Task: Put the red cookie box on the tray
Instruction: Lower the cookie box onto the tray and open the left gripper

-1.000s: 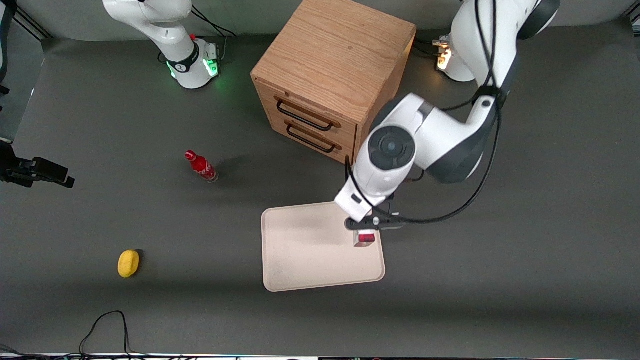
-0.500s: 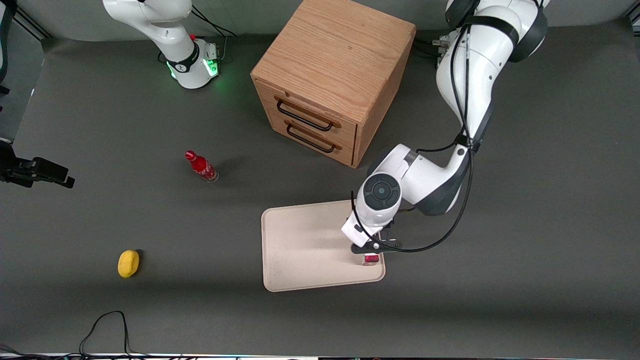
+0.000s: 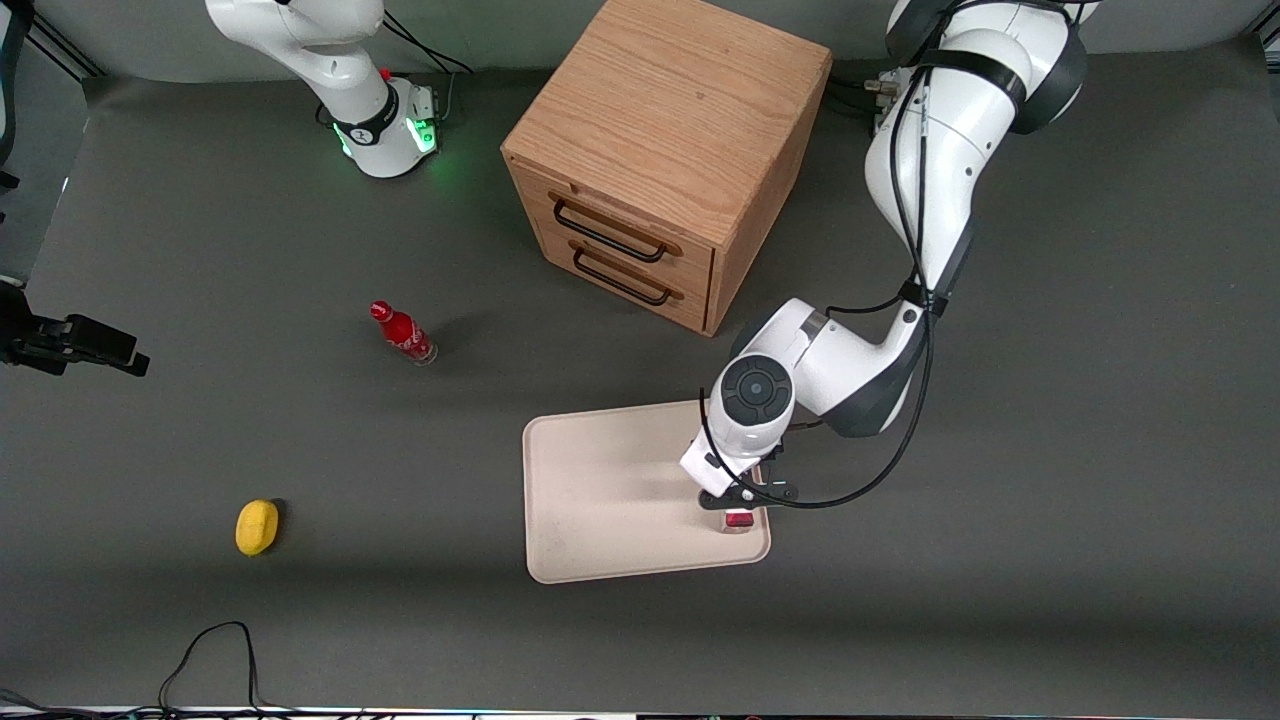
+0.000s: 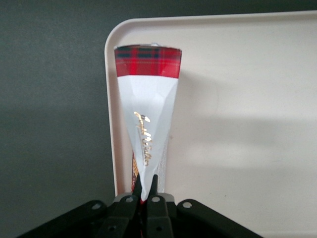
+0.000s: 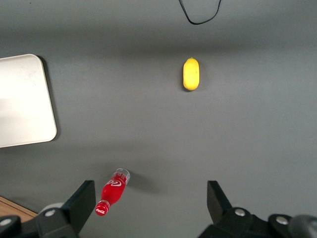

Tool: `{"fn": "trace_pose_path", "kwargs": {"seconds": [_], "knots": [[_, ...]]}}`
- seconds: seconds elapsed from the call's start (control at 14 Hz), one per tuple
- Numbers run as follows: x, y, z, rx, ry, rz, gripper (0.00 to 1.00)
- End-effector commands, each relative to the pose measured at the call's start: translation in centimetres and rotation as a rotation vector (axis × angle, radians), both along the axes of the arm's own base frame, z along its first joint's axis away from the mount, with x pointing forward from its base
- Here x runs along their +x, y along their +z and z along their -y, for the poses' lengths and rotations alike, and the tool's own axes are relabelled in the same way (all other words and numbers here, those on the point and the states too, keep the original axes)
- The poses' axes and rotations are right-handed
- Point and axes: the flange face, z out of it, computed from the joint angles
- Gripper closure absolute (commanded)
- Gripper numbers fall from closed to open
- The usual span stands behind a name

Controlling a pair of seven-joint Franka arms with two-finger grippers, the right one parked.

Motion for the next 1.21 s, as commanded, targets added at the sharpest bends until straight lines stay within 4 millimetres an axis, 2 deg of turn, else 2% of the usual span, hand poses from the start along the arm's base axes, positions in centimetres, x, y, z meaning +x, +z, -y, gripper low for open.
{"fn": "trace_pose_path", "kwargs": {"seconds": [0.0, 0.36, 0.43, 0.5, 0.64, 0.71, 0.86, 1.14], "knots": [[0.0, 0.4, 0.5, -0.002, 0.063, 0.027, 1.00], [0.3, 0.4, 0.7, -0.024, 0.080, 0.057, 1.00], [0.4, 0.5, 0.6, -0.020, 0.080, 0.057, 0.53], [0.4, 1.1, 0.4, -0.010, 0.080, 0.060, 0.01], [0.3, 2.8, -0.3, 0.018, 0.085, 0.039, 0.00], [0.2, 4.5, -0.8, 0.037, 0.091, 0.027, 0.00], [-0.6, 9.3, -1.4, 0.062, 0.092, 0.018, 0.00], [-3.9, 20.9, -2.9, 0.096, 0.098, 0.021, 0.00]]}}
